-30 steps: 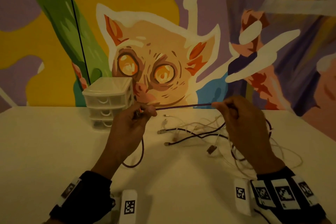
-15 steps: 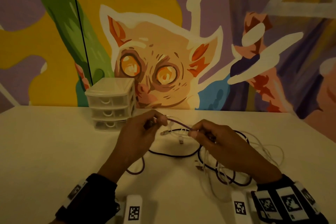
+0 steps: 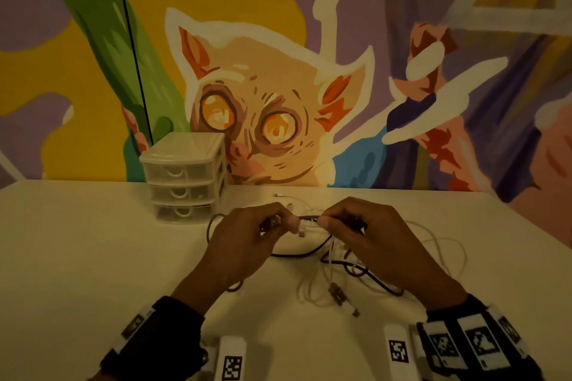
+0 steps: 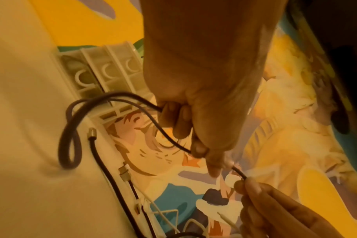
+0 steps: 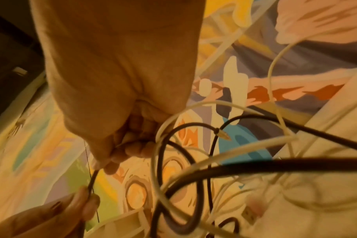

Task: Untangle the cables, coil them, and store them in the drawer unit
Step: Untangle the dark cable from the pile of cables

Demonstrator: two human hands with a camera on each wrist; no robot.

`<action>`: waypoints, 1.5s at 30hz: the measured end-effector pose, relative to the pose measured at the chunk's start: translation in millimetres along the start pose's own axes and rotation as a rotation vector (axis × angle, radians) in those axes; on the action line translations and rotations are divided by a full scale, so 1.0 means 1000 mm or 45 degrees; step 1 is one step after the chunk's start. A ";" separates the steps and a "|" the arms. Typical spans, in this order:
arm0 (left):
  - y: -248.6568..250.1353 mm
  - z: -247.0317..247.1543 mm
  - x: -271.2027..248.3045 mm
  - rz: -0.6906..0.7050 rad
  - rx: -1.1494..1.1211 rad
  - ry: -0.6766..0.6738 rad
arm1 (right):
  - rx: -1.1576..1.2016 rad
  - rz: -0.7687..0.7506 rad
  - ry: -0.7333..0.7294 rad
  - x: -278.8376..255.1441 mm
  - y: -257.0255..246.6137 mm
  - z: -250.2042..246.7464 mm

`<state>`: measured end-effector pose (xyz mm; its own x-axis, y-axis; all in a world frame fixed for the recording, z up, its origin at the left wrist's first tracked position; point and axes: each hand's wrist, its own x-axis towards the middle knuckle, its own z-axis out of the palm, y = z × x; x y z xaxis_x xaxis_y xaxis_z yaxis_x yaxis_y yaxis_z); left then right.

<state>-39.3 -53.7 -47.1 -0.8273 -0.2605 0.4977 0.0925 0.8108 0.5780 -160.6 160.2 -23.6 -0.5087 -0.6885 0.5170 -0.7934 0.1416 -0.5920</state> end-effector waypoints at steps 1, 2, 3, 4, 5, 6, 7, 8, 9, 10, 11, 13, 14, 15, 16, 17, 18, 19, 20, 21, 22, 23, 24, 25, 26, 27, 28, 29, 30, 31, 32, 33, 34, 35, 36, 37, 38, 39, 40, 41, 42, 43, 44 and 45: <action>-0.004 -0.003 0.002 -0.001 -0.024 0.092 | -0.025 0.032 -0.069 -0.001 0.003 -0.002; -0.007 -0.008 0.004 -0.012 -0.069 0.210 | -0.077 0.062 -0.117 -0.001 0.007 -0.006; -0.009 -0.014 0.006 -0.030 -0.122 0.325 | -0.154 0.089 -0.107 0.000 0.013 -0.011; -0.009 -0.019 0.008 -0.045 -0.157 0.422 | -0.253 0.087 -0.003 0.003 0.018 -0.019; -0.006 -0.023 0.009 -0.044 -0.167 0.489 | -0.389 0.009 0.176 0.006 0.021 -0.026; -0.002 -0.023 0.010 -0.034 -0.169 0.524 | -0.524 -0.097 0.363 0.010 0.024 -0.030; 0.002 -0.023 0.010 -0.032 -0.175 0.554 | -0.595 -0.172 0.448 0.013 0.027 -0.029; 0.005 -0.023 0.010 -0.053 -0.208 0.597 | -0.638 -0.188 0.428 0.015 0.028 -0.026; 0.004 -0.024 0.010 -0.089 -0.254 0.653 | -0.634 -0.125 0.309 0.016 0.030 -0.021; 0.003 -0.027 0.010 -0.123 -0.283 0.700 | -0.663 -0.011 0.176 0.014 0.033 -0.016; 0.001 -0.029 0.009 -0.144 -0.294 0.719 | -0.723 0.068 0.162 0.011 0.035 -0.016; 0.003 -0.028 0.009 -0.142 -0.294 0.677 | -0.838 0.074 0.457 0.013 0.039 -0.026; 0.006 -0.026 0.009 -0.131 -0.291 0.660 | -0.795 0.049 0.584 0.016 0.039 -0.032; 0.008 -0.025 0.009 -0.117 -0.288 0.665 | -0.664 0.064 0.587 0.018 0.037 -0.034; 0.009 -0.025 0.010 -0.101 -0.286 0.665 | -0.486 0.112 0.501 0.017 0.034 -0.034; 0.008 -0.025 0.010 -0.097 -0.291 0.642 | -0.315 0.204 0.387 0.014 0.033 -0.030; 0.006 -0.026 0.010 -0.110 -0.304 0.589 | -0.201 0.286 0.333 0.010 0.033 -0.026; 0.003 -0.027 0.010 -0.134 -0.315 0.534 | -0.139 0.317 0.326 0.006 0.033 -0.025; 0.000 -0.028 0.010 -0.156 -0.319 0.503 | -0.099 0.321 0.342 0.005 0.034 -0.025; -0.002 -0.029 0.010 -0.174 -0.315 0.492 | -0.068 0.304 0.370 0.005 0.036 -0.027; -0.002 -0.029 0.009 -0.190 -0.310 0.491 | -0.032 0.287 0.385 0.005 0.037 -0.029; -0.001 -0.029 0.008 -0.203 -0.313 0.496 | 0.002 0.280 0.380 0.006 0.037 -0.030; 0.001 -0.030 0.009 -0.211 -0.317 0.502 | 0.030 0.304 0.356 0.005 0.038 -0.030; 0.001 -0.031 0.010 -0.217 -0.315 0.512 | 0.033 0.345 0.296 0.005 0.038 -0.030; 0.000 -0.031 0.010 -0.220 -0.309 0.527 | 0.015 0.389 0.218 0.004 0.036 -0.029; -0.001 -0.031 0.011 -0.223 -0.305 0.547 | -0.002 0.418 0.158 0.004 0.035 -0.029; -0.002 -0.032 0.011 -0.230 -0.312 0.569 | -0.003 0.446 0.136 0.005 0.034 -0.029; -0.003 -0.033 0.012 -0.240 -0.322 0.587 | 0.017 0.462 0.148 0.006 0.034 -0.029; -0.003 -0.034 0.012 -0.245 -0.326 0.593 | 0.036 0.471 0.175 0.007 0.033 -0.028; -0.003 -0.034 0.012 -0.242 -0.324 0.588 | 0.056 0.465 0.191 0.008 0.032 -0.027; -0.003 -0.032 0.012 -0.238 -0.321 0.573 | 0.073 0.458 0.190 0.009 0.032 -0.026; -0.003 -0.031 0.012 -0.234 -0.318 0.557 | 0.094 0.461 0.174 0.009 0.033 -0.026; -0.003 -0.029 0.012 -0.232 -0.311 0.547 | 0.119 0.477 0.152 0.009 0.033 -0.026; -0.003 -0.028 0.012 -0.232 -0.303 0.546 | 0.131 0.491 0.126 0.009 0.033 -0.028; -0.004 -0.029 0.012 -0.239 -0.300 0.551 | 0.117 0.493 0.113 0.008 0.034 -0.030; -0.005 -0.030 0.012 -0.249 -0.302 0.563 | 0.109 0.485 0.117 0.007 0.035 -0.034; -0.007 -0.032 0.012 -0.258 -0.297 0.572 | 0.148 0.477 0.131 0.007 0.037 -0.038; -0.009 -0.034 0.012 -0.262 -0.289 0.576 | 0.257 0.469 0.146 0.006 0.039 -0.044; -0.010 -0.036 0.012 -0.267 -0.284 0.576 | 0.411 0.459 0.145 0.005 0.040 -0.050; -0.011 -0.037 0.012 -0.272 -0.283 0.580 | 0.544 0.435 0.147 0.003 0.041 -0.055; -0.012 -0.038 0.012 -0.279 -0.283 0.587 | 0.649 0.399 0.158 0.002 0.041 -0.059; -0.013 -0.038 0.012 -0.282 -0.283 0.594 | 0.686 0.365 0.186 0.001 0.041 -0.061; -0.012 -0.038 0.012 -0.282 -0.286 0.596 | 0.675 0.330 0.219 0.001 0.042 -0.061; -0.011 -0.037 0.012 -0.277 -0.288 0.594 | 0.635 0.307 0.245 0.002 0.043 -0.059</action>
<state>-29.3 -85.1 -23.3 -0.5127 -0.6550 0.5551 0.1058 0.5934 0.7979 -215.5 207.2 -11.8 -0.7440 -0.5301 0.4067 -0.4180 -0.1056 -0.9023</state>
